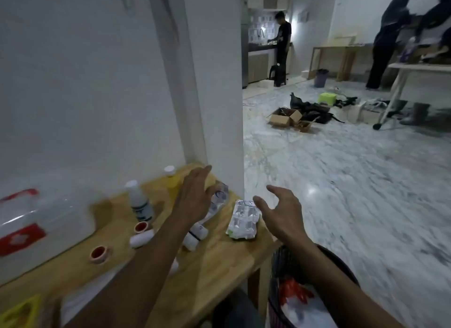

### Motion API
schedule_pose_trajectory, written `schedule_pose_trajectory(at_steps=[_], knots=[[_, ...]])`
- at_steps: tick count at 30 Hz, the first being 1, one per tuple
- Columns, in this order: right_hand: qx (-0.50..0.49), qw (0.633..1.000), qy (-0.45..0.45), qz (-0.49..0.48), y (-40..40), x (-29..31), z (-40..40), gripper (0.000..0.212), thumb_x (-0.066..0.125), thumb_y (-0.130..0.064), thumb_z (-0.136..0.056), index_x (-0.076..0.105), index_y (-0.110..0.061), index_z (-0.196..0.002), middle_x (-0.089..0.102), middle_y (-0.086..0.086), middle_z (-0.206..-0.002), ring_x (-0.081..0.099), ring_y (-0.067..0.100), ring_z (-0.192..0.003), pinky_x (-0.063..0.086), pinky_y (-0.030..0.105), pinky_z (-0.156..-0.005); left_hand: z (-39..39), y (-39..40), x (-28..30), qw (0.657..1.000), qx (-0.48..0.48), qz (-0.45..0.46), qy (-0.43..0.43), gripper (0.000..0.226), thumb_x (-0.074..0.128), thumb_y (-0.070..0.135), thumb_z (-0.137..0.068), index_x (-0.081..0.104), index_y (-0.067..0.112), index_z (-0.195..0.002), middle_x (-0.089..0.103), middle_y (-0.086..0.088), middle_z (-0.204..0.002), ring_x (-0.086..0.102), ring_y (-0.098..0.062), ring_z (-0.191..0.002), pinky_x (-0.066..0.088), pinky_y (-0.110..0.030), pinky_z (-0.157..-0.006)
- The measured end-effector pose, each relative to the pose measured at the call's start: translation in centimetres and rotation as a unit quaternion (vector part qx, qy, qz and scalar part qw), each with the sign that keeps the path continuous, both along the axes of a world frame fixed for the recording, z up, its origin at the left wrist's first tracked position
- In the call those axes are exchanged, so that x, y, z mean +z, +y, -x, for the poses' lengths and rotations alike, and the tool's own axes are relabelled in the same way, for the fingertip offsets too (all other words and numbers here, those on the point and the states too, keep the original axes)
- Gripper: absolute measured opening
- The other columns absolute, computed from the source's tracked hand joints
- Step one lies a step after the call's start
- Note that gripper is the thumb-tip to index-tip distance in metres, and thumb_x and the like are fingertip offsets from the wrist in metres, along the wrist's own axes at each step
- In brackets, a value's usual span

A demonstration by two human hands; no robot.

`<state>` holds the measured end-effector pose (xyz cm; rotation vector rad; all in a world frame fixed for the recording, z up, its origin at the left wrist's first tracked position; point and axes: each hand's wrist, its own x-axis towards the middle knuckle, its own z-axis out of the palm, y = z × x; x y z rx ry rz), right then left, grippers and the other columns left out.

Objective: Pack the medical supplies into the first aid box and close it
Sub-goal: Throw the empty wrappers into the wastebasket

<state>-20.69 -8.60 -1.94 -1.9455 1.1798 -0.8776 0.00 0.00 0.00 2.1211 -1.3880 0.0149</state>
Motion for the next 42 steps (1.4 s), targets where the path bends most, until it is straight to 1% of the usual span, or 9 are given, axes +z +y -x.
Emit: schedule_pose_trajectory(at_steps=[7,11,17,22,25,28,32,35,42], knots=[[0.009,0.999,0.028,-0.038,-1.0,-2.6,-1.1,0.053,0.066,-0.053,-0.084,0.062,-0.019,-0.124,0.055,0.000,-0.137,0.045,0.021,-0.130,0.039,0.044,-0.105,-1.1,-2.4,-1.3,0.997,-0.015,-0.076,0.014,0.053,0.058,0.026,-0.097,0.043,0.016,-0.147,0.046,-0.011,-0.147,0.042,-0.027,-0.136,0.032,-0.029,-0.105],[0.001,0.999,0.015,-0.041,-0.9,-2.7,-1.3,0.042,0.067,-0.052,-0.083,0.069,-0.020,-0.111,0.062,-0.002,-0.126,0.051,0.018,-0.123,0.041,0.042,-0.102,-1.2,-2.9,-1.4,0.997,-0.013,-0.078,0.022,0.048,0.059,0.030,-0.096,0.050,0.017,-0.141,0.049,-0.009,-0.146,0.044,-0.027,-0.133,0.034,-0.033,-0.105],[-0.017,0.998,-0.022,-0.061,-0.9,-2.5,-1.4,0.033,0.073,-0.050,-0.078,0.075,-0.023,-0.095,0.072,-0.006,-0.109,0.061,0.016,-0.112,0.047,0.040,-0.096,-0.5,-3.3,-0.9,0.986,-0.011,-0.163,0.011,0.068,0.056,0.034,-0.096,0.022,0.029,-0.155,0.033,-0.006,-0.157,0.030,-0.032,-0.141,0.034,-0.042,-0.109],[-0.014,0.996,-0.047,-0.071,-0.7,-2.0,-1.2,0.025,0.075,-0.043,-0.079,0.076,-0.021,-0.091,0.073,-0.004,-0.103,0.062,0.015,-0.108,0.047,0.034,-0.087,-0.5,-3.7,-1.1,0.983,-0.036,-0.180,0.007,0.055,0.050,0.035,-0.098,0.029,0.042,-0.148,0.031,0.005,-0.158,0.027,-0.025,-0.143,0.027,-0.051,-0.113],[-0.018,0.995,-0.060,-0.077,-0.6,-1.9,-1.2,0.021,0.075,-0.039,-0.080,0.077,-0.020,-0.089,0.074,-0.004,-0.101,0.063,0.013,-0.106,0.047,0.032,-0.086,0.0,-3.5,-1.0,0.989,-0.026,-0.148,-0.003,0.041,0.052,0.030,-0.096,0.041,0.037,-0.135,0.042,0.006,-0.149,0.037,-0.024,-0.134,0.031,-0.048,-0.107],[-0.023,0.993,-0.076,-0.085,-0.5,-1.7,-1.1,0.017,0.077,-0.037,-0.079,0.076,-0.021,-0.083,0.073,-0.009,-0.092,0.064,0.009,-0.100,0.048,0.032,-0.088,0.5,-3.4,-0.7,0.995,-0.012,-0.100,-0.012,0.024,0.055,0.026,-0.094,0.050,0.029,-0.116,0.059,0.001,-0.124,0.049,-0.025,-0.116,0.036,-0.044,-0.096],[-0.025,0.991,-0.096,-0.089,-0.8,-1.4,-0.9,0.014,0.079,-0.033,-0.078,0.076,-0.020,-0.076,0.072,-0.013,-0.081,0.064,0.002,-0.089,0.047,0.026,-0.083,0.6,-3.1,-0.4,0.999,-0.002,-0.043,-0.020,0.010,0.058,0.025,-0.094,0.057,0.025,-0.104,0.057,0.003,-0.094,0.056,-0.025,-0.098,0.041,-0.042,-0.090],[-0.033,0.990,-0.112,-0.081,-1.1,-0.9,-0.6,0.015,0.081,-0.033,-0.076,0.075,-0.020,-0.073,0.072,-0.011,-0.078,0.066,0.004,-0.087,0.045,0.020,-0.074,0.3,-3.0,-0.3,0.999,-0.029,-0.020,-0.023,0.008,0.060,0.029,-0.092,0.060,0.024,-0.098,0.066,-0.001,-0.096,0.057,-0.024,-0.094,0.044,-0.041,-0.083],[-0.053,0.986,-0.156,-0.037,-1.9,2.0,1.9,0.014,0.081,-0.033,-0.077,0.075,-0.020,-0.076,0.072,-0.012,-0.076,0.067,0.003,-0.085,0.048,0.025,-0.079,1.0,-3.0,1.0,0.994,-0.062,0.085,0.031,0.007,0.066,0.031,-0.090,0.063,0.024,-0.089,0.071,0.003,-0.097,0.063,-0.019,-0.096,0.051,-0.042,-0.083]])
